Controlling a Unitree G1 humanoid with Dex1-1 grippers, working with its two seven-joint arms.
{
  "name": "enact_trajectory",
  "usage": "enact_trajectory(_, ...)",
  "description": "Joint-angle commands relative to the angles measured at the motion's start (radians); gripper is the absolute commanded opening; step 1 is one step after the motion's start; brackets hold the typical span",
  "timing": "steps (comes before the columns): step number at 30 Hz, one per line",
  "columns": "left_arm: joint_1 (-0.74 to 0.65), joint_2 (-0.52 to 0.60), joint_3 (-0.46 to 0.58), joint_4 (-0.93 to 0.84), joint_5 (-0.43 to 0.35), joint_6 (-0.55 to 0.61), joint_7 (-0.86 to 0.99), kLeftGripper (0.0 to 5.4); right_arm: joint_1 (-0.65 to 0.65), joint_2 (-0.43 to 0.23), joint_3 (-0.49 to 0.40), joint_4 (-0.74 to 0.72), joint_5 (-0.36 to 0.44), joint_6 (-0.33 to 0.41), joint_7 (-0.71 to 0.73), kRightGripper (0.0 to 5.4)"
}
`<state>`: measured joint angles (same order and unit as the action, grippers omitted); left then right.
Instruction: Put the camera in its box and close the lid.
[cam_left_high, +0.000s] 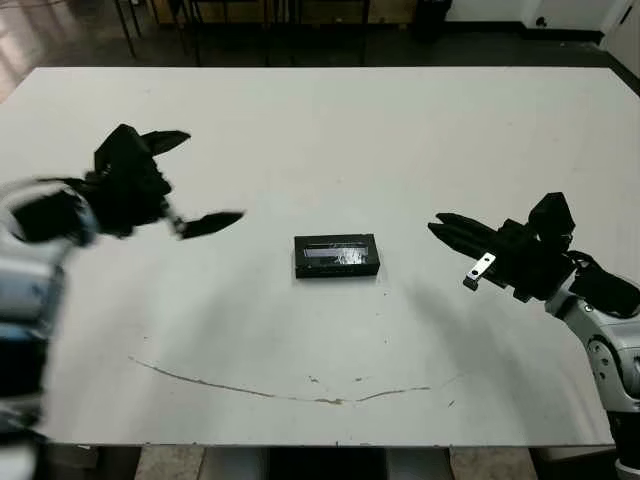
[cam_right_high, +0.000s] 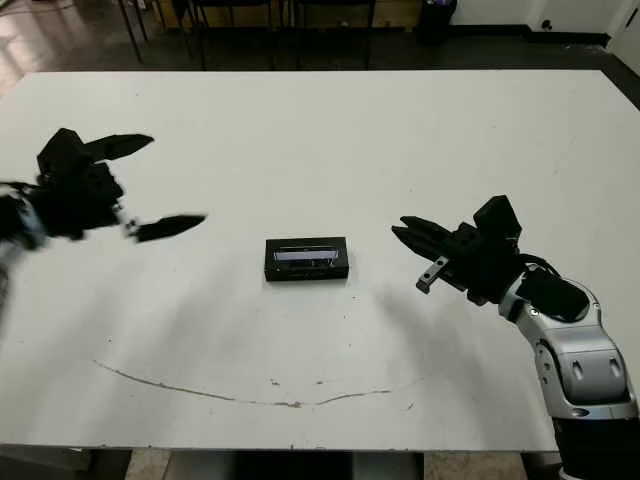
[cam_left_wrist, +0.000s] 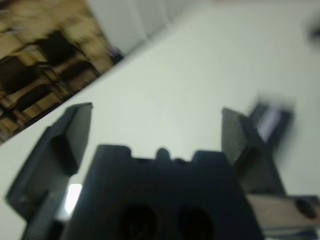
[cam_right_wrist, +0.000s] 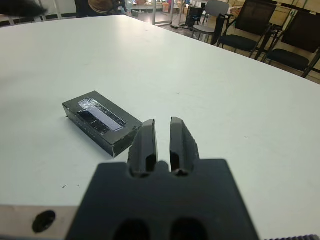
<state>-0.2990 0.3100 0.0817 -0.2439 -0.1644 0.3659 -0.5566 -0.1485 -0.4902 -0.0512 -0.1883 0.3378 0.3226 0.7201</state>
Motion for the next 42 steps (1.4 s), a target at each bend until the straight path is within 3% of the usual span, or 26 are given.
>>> enact_trajectory(1,0.031,-0.124,-0.070,-0.128,-0.005,0.107,0.152,3.53,0.009,-0.004,-0.006,-0.004,-0.003,0.005,-0.016,0.00)
enact_trajectory(8,0.006,-0.348,-0.253,-0.151,0.014,0.247,0.365,1.77,0.019,-0.004,-0.011,-0.035,0.005,0.037,-0.043,0.00)
enact_trajectory(15,0.009,-0.435,-0.403,-0.065,0.101,0.299,0.488,0.05,0.026,-0.007,-0.009,-0.046,-0.008,0.021,-0.052,0.00)
enact_trajectory(21,0.013,-0.457,-0.456,0.017,0.158,0.313,0.534,0.02,0.030,-0.004,-0.008,-0.044,-0.006,0.014,-0.052,0.00)
enact_trajectory(26,0.037,-0.425,-0.506,0.058,0.226,0.396,0.543,0.02,0.027,-0.006,-0.006,-0.043,-0.005,0.011,-0.048,0.00)
enact_trajectory(42,0.195,-0.369,-0.450,-0.001,0.176,0.507,0.451,0.02,0.023,-0.004,-0.002,-0.042,0.008,0.028,-0.041,0.00)
